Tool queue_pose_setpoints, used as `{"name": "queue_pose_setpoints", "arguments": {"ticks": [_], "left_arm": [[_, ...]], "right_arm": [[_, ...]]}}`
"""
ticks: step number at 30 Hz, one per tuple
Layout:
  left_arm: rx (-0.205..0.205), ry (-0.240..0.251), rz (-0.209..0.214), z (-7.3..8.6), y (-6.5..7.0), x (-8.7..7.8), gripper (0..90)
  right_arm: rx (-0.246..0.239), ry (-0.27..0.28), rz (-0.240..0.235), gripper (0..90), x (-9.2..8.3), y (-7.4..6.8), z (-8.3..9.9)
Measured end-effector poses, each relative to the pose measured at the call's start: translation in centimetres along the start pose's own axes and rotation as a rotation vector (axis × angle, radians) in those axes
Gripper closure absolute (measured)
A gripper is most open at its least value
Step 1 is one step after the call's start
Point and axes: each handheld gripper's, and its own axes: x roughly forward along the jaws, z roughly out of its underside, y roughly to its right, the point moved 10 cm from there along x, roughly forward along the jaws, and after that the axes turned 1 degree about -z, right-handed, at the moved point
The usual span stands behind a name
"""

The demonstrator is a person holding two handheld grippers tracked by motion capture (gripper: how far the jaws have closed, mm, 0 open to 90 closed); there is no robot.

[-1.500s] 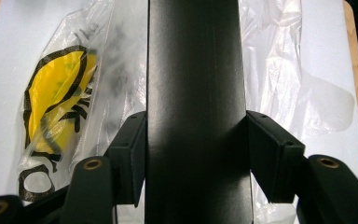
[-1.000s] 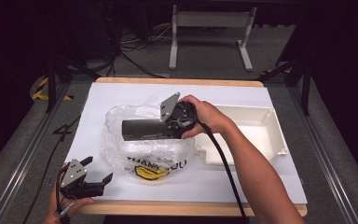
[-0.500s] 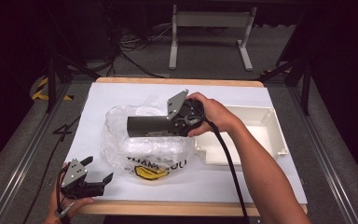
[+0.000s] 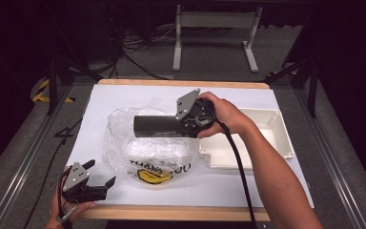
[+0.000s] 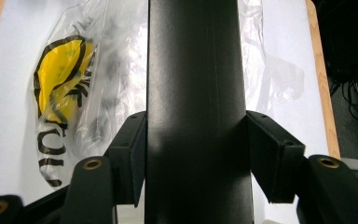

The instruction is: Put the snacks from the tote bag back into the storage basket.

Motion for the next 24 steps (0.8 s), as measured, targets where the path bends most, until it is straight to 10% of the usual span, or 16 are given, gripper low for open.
{"name": "queue_pose_setpoints", "arguments": {"ticks": [24], "left_arm": [[0.004,-0.006,-0.003,0.0,0.1,0.2,6.1]], "right_arm": [[0.065,-0.020,0.038,43.3,-3.4,0.2,5.2]]}}
